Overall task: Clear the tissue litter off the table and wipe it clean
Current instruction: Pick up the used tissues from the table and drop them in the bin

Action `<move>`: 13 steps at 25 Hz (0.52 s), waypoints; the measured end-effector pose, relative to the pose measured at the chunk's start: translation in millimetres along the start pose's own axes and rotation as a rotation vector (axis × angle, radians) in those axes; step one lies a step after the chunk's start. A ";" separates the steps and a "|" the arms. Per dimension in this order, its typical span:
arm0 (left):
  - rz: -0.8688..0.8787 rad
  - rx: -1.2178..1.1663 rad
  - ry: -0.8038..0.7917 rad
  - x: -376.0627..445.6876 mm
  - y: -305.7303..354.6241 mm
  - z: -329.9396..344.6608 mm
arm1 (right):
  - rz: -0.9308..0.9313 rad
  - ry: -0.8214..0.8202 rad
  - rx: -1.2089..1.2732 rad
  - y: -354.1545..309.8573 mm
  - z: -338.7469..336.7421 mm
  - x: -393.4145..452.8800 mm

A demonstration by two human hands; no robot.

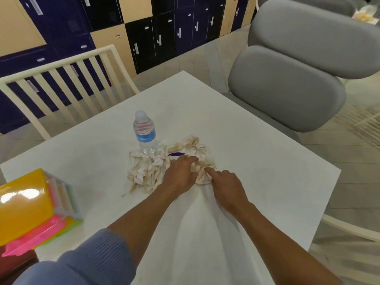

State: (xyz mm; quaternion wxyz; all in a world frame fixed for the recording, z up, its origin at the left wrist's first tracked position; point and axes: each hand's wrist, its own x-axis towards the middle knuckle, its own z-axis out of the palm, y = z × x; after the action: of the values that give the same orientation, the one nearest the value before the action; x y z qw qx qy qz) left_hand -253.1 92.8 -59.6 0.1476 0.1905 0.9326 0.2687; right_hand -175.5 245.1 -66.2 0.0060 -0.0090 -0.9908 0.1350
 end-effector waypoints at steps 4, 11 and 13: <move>-0.040 0.052 0.019 1.9 2.3 9.7 | 0.021 -0.083 0.167 -3.4 2.2 -9.5; -0.107 -0.197 0.227 -31.2 21.5 -0.9 | 0.150 -0.056 0.497 -8.6 -13.7 -43.8; -0.144 -0.270 0.262 -47.2 28.0 -4.0 | 0.201 -0.057 0.584 -4.2 -24.9 -67.3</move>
State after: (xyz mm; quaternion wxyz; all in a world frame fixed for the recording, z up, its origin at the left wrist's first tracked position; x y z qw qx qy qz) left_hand -205.2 92.4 -32.6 0.0681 0.0651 0.9106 0.4025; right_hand -107.8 246.4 -41.7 -0.0329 -0.1008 -0.9040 0.4142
